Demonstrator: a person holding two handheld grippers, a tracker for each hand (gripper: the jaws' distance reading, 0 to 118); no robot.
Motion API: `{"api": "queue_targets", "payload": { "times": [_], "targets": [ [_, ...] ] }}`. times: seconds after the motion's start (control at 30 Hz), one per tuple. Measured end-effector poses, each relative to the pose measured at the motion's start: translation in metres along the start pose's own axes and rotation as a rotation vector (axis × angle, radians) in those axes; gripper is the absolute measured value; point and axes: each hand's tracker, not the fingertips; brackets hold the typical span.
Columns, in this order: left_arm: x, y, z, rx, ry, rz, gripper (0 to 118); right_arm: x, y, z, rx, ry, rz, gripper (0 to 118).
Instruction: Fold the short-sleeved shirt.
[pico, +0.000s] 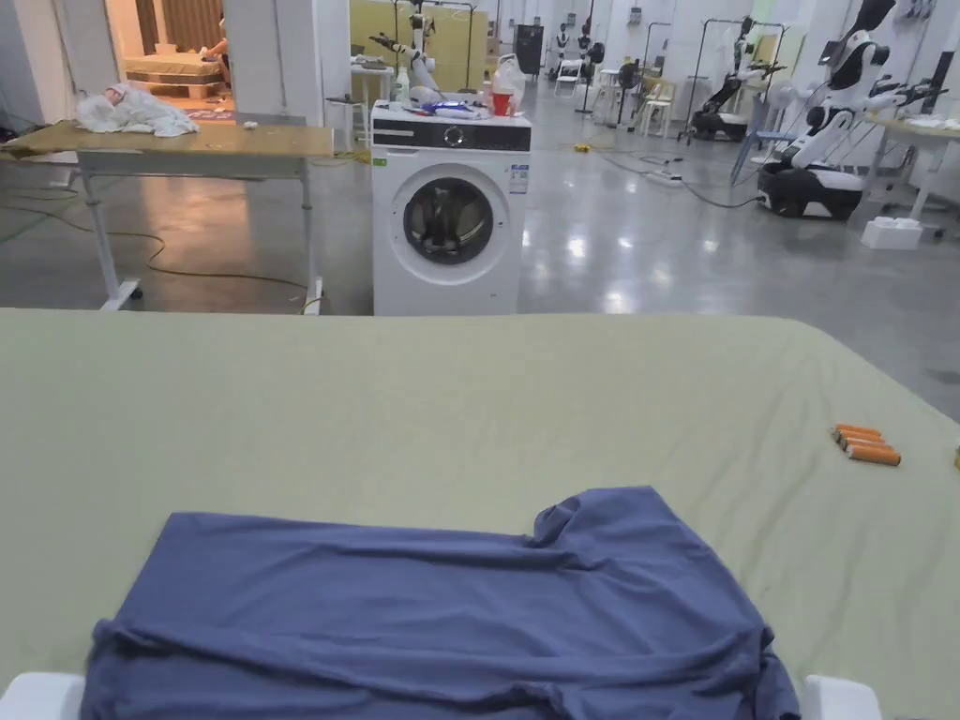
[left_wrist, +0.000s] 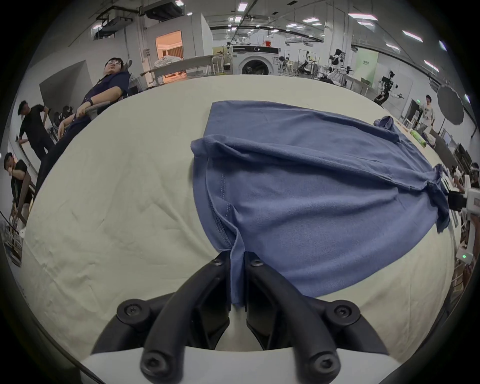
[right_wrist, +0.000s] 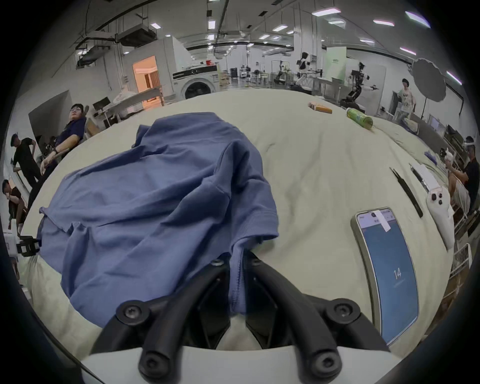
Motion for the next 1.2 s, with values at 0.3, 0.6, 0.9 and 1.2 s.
{"api": "queue_targets", "payload": {
  "times": [0.3,0.6,0.9,1.2],
  "targets": [
    [-0.025,-0.017,0.097,0.149,-0.018,0.102,1,-0.002,0.008,0.065,0.089,-0.018,0.037,5],
    [-0.016,-0.126,0.155,0.063,-0.010,0.112,1,0.011,-0.043,0.132,0.069,0.012,0.077,6],
    [-0.012,-0.166,0.154,0.080,0.055,0.213,84,0.012,-0.074,0.119,-0.017,-0.087,0.096,73],
    [0.023,-0.120,0.227,0.643,0.126,0.138,86,-0.009,-0.047,0.175,0.359,0.169,0.009,72]
  ]
}}
